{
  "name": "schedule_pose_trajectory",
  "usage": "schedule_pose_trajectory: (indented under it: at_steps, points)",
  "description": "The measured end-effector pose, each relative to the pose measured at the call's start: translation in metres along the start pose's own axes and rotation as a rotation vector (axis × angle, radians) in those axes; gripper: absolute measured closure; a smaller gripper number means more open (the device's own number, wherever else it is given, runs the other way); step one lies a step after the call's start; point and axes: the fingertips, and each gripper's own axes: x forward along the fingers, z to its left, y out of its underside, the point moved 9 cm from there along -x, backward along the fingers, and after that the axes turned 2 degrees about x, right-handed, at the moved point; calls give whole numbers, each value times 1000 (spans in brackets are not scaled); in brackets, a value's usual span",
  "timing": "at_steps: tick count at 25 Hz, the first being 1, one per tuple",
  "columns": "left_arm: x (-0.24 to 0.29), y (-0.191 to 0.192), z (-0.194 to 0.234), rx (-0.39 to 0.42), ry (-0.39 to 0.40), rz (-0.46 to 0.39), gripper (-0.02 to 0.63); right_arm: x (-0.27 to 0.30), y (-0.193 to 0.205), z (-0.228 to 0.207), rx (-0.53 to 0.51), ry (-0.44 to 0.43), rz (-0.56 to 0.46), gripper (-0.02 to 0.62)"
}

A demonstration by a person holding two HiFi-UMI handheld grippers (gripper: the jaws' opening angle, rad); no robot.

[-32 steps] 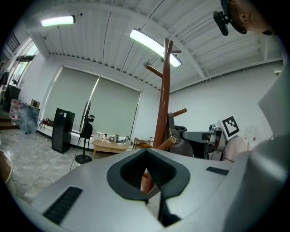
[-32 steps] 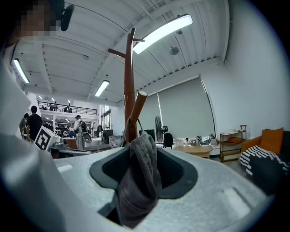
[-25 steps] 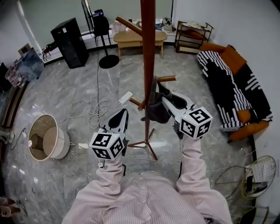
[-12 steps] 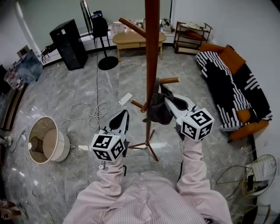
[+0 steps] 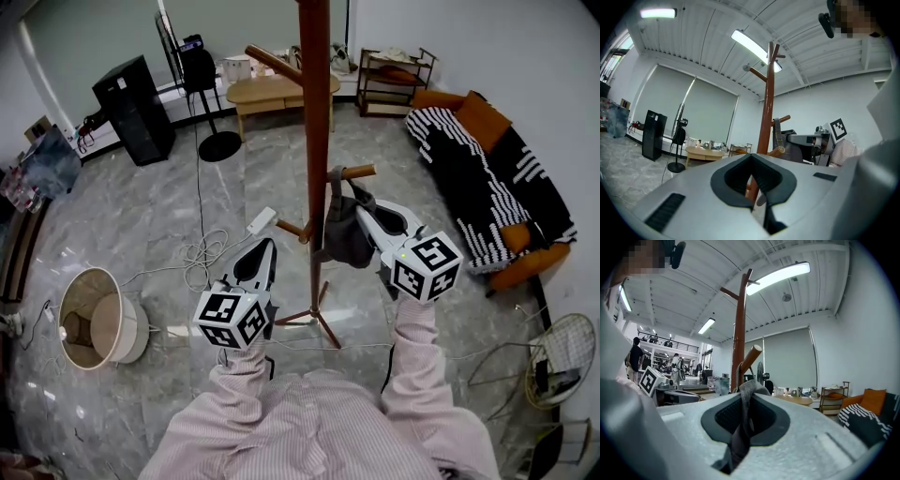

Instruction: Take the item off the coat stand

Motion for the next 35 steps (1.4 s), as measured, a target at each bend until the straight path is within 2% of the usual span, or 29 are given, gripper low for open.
schedule_pose_trajectory:
  at_steps: [12, 22, 35]
  points:
    - [-5, 2, 0, 1, 60, 3, 604, -19, -16, 8, -6, 95, -82, 569]
    - [-9, 3, -2, -2, 89, 7, 604, -43, -24, 8, 36, 202, -172, 569]
    - [-16, 6, -14, 8, 100, 11, 604, -70, -5, 12, 104, 279, -200, 569]
